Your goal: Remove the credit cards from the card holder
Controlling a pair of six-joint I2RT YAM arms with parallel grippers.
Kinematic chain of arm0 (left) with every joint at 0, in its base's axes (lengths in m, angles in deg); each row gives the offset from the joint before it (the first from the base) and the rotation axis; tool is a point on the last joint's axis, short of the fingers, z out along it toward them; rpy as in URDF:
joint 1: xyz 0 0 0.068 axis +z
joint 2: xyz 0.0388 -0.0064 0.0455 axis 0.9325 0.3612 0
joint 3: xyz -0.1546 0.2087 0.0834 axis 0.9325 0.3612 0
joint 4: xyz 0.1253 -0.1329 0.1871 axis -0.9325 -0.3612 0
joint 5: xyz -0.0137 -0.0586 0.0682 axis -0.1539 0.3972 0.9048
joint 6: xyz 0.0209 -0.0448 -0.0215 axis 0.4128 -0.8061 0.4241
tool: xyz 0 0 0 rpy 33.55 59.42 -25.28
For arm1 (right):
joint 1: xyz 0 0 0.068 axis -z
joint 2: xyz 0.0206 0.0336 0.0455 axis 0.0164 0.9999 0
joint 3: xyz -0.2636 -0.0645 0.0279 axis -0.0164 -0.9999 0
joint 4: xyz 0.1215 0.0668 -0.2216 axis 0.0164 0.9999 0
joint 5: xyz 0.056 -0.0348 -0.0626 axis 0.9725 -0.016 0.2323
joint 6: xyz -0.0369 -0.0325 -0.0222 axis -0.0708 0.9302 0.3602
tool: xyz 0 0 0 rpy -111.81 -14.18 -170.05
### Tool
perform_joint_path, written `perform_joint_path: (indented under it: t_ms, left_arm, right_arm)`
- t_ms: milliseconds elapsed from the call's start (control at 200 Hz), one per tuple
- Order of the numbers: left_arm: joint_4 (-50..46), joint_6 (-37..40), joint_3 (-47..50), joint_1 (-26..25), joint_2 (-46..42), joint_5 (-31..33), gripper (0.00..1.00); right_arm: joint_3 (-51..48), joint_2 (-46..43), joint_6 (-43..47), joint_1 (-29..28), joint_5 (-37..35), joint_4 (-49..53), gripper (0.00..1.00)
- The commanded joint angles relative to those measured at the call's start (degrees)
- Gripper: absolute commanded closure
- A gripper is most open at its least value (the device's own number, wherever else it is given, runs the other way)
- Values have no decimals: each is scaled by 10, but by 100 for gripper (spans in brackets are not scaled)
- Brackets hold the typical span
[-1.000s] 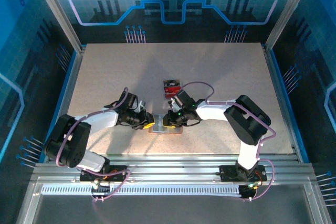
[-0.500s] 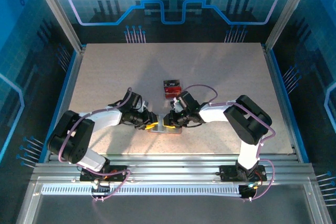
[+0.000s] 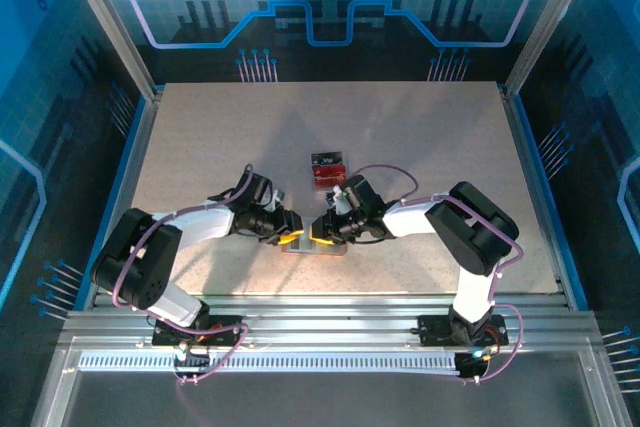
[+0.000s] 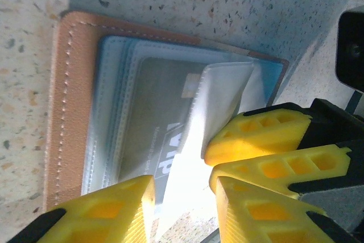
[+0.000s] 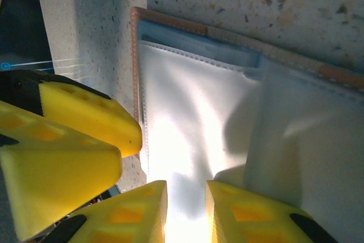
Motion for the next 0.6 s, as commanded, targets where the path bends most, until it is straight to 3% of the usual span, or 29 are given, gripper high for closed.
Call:
perform_joint_path:
  t_ms: [0, 595]
  left_arm:
    - [0, -11, -13, -9, 13, -3, 66]
    - [24, -28, -17, -21, 27, -10, 69]
  right_arm:
    - [-12, 9, -7, 6, 11, -20, 76]
    - [-41, -28, -24, 14, 17, -56, 76]
